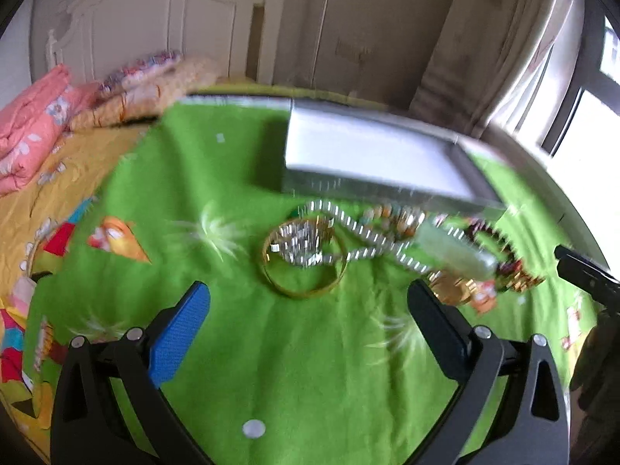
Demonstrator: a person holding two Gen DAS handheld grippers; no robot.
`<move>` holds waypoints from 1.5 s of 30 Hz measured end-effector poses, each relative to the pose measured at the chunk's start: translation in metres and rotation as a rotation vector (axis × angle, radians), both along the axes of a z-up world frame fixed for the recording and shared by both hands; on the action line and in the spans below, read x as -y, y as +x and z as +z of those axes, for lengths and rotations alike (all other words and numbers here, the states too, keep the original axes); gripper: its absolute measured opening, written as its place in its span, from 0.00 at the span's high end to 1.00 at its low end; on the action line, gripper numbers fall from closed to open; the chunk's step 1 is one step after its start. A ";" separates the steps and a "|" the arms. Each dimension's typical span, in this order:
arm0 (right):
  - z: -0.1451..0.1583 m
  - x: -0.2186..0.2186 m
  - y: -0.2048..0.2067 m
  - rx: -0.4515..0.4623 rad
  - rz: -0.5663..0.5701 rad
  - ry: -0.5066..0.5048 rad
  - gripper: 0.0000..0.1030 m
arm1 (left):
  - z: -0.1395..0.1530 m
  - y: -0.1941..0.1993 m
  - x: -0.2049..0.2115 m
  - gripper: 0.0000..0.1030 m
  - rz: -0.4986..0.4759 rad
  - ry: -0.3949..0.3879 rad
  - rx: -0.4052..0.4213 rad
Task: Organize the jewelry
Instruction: 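Grasp the gold rings with the left tool while the right tool grasps the jade bangle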
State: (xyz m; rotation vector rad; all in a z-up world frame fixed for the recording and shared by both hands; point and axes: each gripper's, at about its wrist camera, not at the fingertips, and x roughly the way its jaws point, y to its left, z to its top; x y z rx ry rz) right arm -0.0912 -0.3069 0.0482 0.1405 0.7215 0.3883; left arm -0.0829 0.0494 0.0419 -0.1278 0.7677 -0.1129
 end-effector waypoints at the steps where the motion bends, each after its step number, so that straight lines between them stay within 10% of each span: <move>1: 0.004 -0.004 -0.005 0.029 0.015 -0.016 0.04 | 0.007 -0.004 0.003 0.02 -0.009 0.016 0.027; 12: -0.016 -0.115 -0.014 0.246 0.286 -0.622 0.28 | 0.020 -0.026 -0.010 0.02 0.031 -0.032 0.010; 24: -0.032 -0.142 0.013 0.255 0.412 -0.673 0.42 | -0.003 -0.042 0.004 0.02 -0.098 -0.012 -0.021; 26: -0.034 -0.145 0.016 0.235 0.466 -0.636 0.65 | -0.006 -0.041 0.014 0.02 -0.127 0.000 -0.027; 32: -0.022 -0.128 0.014 0.240 0.402 -0.469 0.78 | -0.012 -0.036 0.038 0.03 -0.193 0.016 -0.043; 40: -0.008 -0.074 0.012 0.123 0.352 -0.074 0.78 | -0.015 -0.016 0.085 0.10 -0.297 -0.009 -0.050; 45: -0.005 -0.066 -0.001 0.098 0.364 -0.059 0.78 | -0.021 -0.004 0.115 0.18 -0.337 0.044 -0.028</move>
